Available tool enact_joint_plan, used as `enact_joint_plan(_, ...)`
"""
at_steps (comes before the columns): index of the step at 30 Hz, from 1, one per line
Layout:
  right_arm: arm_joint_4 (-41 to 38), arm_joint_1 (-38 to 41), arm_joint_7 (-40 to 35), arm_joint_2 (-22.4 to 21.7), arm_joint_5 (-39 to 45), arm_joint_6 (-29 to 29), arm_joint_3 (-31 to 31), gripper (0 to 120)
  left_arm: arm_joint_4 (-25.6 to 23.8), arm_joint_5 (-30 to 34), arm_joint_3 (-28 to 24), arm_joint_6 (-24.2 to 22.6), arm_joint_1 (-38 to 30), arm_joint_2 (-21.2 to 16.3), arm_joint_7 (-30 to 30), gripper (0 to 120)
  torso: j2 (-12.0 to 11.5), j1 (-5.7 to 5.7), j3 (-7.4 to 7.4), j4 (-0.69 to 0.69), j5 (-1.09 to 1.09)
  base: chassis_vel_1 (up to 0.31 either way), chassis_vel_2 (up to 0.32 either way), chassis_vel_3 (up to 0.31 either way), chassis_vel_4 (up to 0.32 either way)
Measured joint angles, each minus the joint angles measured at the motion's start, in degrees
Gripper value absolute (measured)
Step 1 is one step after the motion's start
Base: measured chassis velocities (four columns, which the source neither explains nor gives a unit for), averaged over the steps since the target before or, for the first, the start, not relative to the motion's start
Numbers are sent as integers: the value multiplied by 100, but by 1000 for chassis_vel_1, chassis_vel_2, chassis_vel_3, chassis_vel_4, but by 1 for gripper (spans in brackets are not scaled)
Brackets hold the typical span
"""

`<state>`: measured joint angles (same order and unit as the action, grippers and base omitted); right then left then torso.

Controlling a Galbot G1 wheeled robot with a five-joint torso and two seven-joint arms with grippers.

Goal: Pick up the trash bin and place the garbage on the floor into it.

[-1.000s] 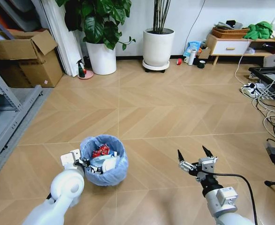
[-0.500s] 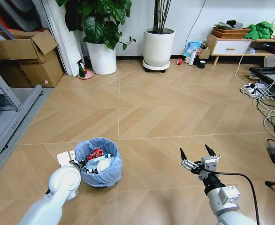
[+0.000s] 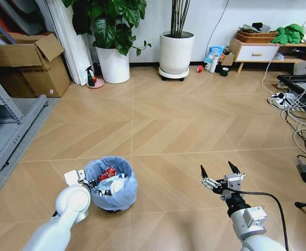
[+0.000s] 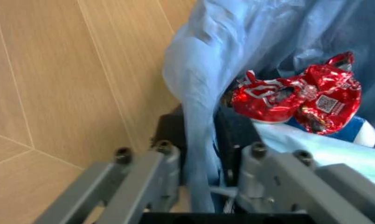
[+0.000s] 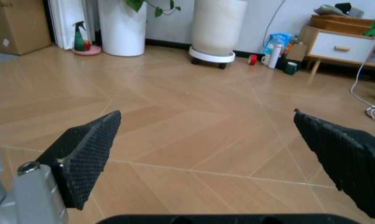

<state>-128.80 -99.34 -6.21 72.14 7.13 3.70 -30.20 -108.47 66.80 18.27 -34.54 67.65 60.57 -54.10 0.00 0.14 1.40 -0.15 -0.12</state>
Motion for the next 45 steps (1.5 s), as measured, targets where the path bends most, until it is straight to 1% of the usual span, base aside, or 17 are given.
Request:
enact_joint_plan(6,-25,-12,-2,8,0,-7,-15,100,9,-68,18,97,-11,-18,19,46,0,0,0,0,1,0,0,0,0)
enact_joint_plan(7,-25,-12,-2,8,0,-7,-15,100,9,-68,18,97,-11,-18,19,46,0,0,0,0,1,0,0,0,0)
enact_joint_plan(12,-67,7,-6,4,29,-8,-70,100,-100,-314,33,323,68,-30,38,67,0,0,0,0,0,0,0,0,0)
enact_joint_plan(13,-67,7,-6,4,29,-8,-70,100,-100,-314,33,323,68,-30,38,67,0,0,0,0,0,0,0,0,0)
enact_joint_plan(15,-90,11,-7,2,49,-8,-94,100,-145,-521,37,457,121,-29,103,74,0,0,0,0,0,0,0,0,0)
enact_joint_plan(16,-111,8,-8,-2,58,-8,-123,100,-170,-886,44,667,186,-19,246,82,0,0,0,0,0,0,0,0,0)
enact_joint_plan(17,-111,8,-8,-2,58,-8,-123,100,-170,-886,44,667,186,-19,246,82,0,0,0,0,0,0,0,0,0)
enact_joint_plan(21,-169,-8,-12,-5,70,-7,-177,100,-250,-1600,57,1122,335,-4,485,98,0,0,0,0,0,0,0,0,0)
enact_joint_plan(23,-179,-8,-15,-5,74,-6,-187,100,-272,-1694,66,1192,364,-2,502,98,0,0,0,0,0,0,0,0,0)
enact_joint_plan(25,-236,0,-66,2,115,22,-260,100,-384,-2260,222,1496,565,24,804,100,0,0,0,-1,0,0,0,0,0)
enact_joint_plan(26,-236,0,-66,2,115,22,-260,100,-384,-2260,222,1496,565,24,804,100,0,0,0,-1,0,0,0,0,0)
enact_joint_plan(31,-349,16,-285,123,204,317,-573,100,-828,-3830,912,2104,1405,106,2578,100,0,0,0,1,1,0,0,0,0)
enact_joint_plan(32,-349,16,-285,123,204,317,-573,100,-828,-3830,912,2104,1405,106,2578,100,0,0,0,1,1,0,0,0,0)
enact_joint_plan(35,-491,5,-443,223,452,880,-1007,100,-1367,-4415,1361,2243,2032,233,3363,100,0,0,0,0,2,0,0,0,0)
enact_joint_plan(38,-545,4,-443,272,581,1080,-1305,100,-1549,-4884,1582,2344,2300,385,3744,100,0,0,0,1,0,0,0,0,0)
enact_joint_plan(41,-550,8,-371,311,635,1077,-1544,100,-1683,-5240,1694,2426,2470,547,4042,100,0,0,0,1,1,0,0,0,0)
enact_joint_plan(45,-531,-26,-19,445,602,635,-1885,100,-1946,-5592,1790,2558,2646,907,4424,100,0,0,0,-1,1,0,0,0,0)
